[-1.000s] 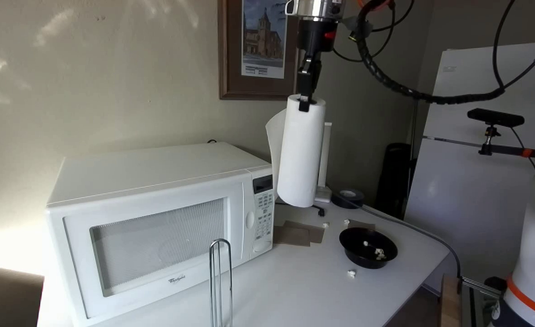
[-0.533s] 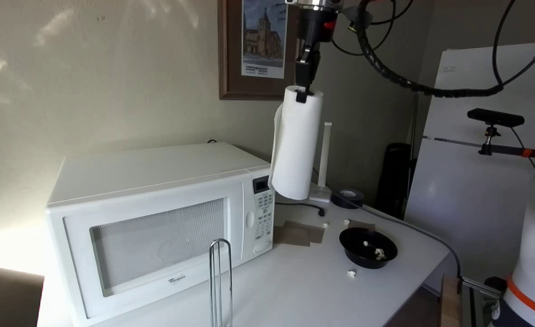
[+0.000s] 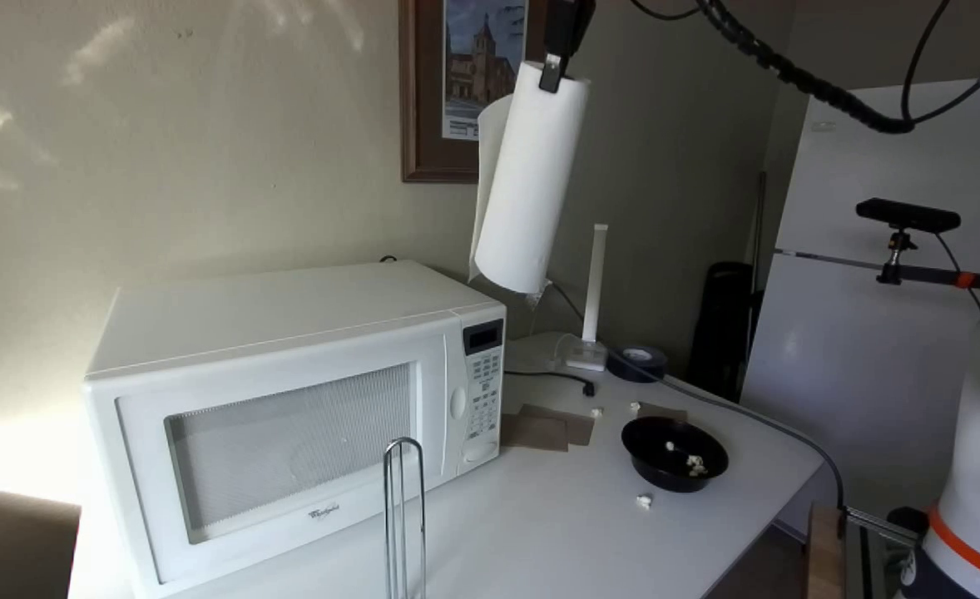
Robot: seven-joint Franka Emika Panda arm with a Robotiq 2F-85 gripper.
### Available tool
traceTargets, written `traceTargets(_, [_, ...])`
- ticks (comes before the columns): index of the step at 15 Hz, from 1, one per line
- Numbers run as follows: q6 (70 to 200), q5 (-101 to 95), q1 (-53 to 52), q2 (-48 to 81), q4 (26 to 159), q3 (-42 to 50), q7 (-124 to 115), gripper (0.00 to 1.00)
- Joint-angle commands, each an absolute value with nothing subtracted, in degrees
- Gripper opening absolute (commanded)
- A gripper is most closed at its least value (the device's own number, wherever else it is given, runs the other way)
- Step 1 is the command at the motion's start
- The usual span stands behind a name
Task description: Put the paper towel roll on top of the microwave.
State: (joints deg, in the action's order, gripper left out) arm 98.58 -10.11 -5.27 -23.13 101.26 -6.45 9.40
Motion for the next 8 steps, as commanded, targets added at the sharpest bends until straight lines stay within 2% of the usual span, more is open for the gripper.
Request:
traceTargets(1, [95.9,-11.2,-5.6,-19.1,93.7,-6.7,11.5,0.03])
traceTargets(8, [95.0,-10.6,-5.8,-9.3,83.6,-6.5,16.9,0.03])
